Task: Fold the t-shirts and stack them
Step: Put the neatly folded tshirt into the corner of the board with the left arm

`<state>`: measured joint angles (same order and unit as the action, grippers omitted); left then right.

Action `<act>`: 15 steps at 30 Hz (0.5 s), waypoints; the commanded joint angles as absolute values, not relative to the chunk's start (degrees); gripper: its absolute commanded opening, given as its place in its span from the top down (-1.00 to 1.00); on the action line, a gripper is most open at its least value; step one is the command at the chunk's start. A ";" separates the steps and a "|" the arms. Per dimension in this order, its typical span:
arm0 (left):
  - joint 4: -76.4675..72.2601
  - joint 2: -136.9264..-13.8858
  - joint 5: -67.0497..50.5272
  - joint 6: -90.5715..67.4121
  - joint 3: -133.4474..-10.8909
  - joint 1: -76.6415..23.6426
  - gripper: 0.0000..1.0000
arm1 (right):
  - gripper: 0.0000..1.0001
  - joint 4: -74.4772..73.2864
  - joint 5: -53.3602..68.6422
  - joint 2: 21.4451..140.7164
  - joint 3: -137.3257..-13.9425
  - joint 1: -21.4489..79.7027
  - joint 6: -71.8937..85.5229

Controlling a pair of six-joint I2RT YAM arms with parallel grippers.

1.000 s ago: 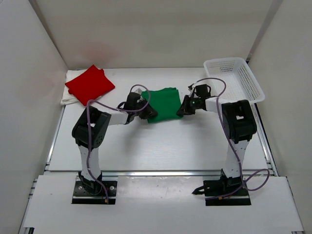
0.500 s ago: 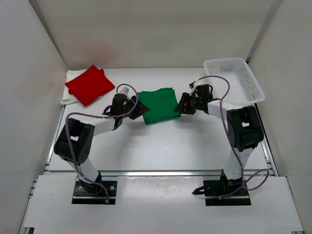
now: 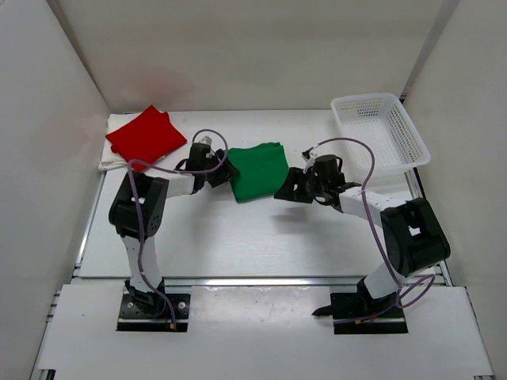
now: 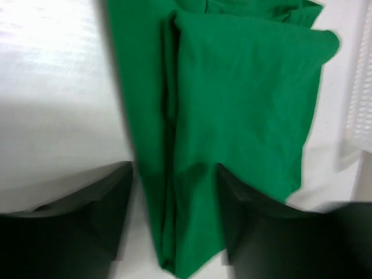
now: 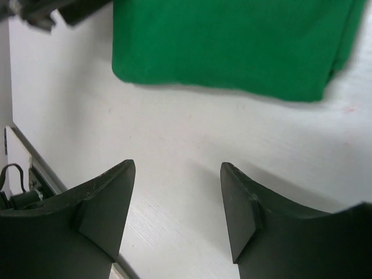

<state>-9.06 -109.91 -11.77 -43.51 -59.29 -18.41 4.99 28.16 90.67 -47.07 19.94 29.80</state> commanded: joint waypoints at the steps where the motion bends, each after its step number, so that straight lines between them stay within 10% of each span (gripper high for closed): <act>1: -7.64 -116.69 -12.38 -43.68 -63.70 -20.82 -0.19 | -0.18 8.70 28.30 88.16 -45.97 21.44 30.32; 8: -2.73 -125.50 -14.24 -44.56 -84.68 -22.76 0.89 | -0.16 7.82 28.48 86.31 -43.95 21.36 30.06; 15: 8.85 -126.83 -16.08 -41.49 -110.71 -16.81 1.00 | -0.17 6.33 29.88 83.49 -40.87 18.99 29.62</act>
<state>3.88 -130.87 -15.46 -43.46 -100.55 -21.50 5.15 29.21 85.19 -41.54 20.27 30.02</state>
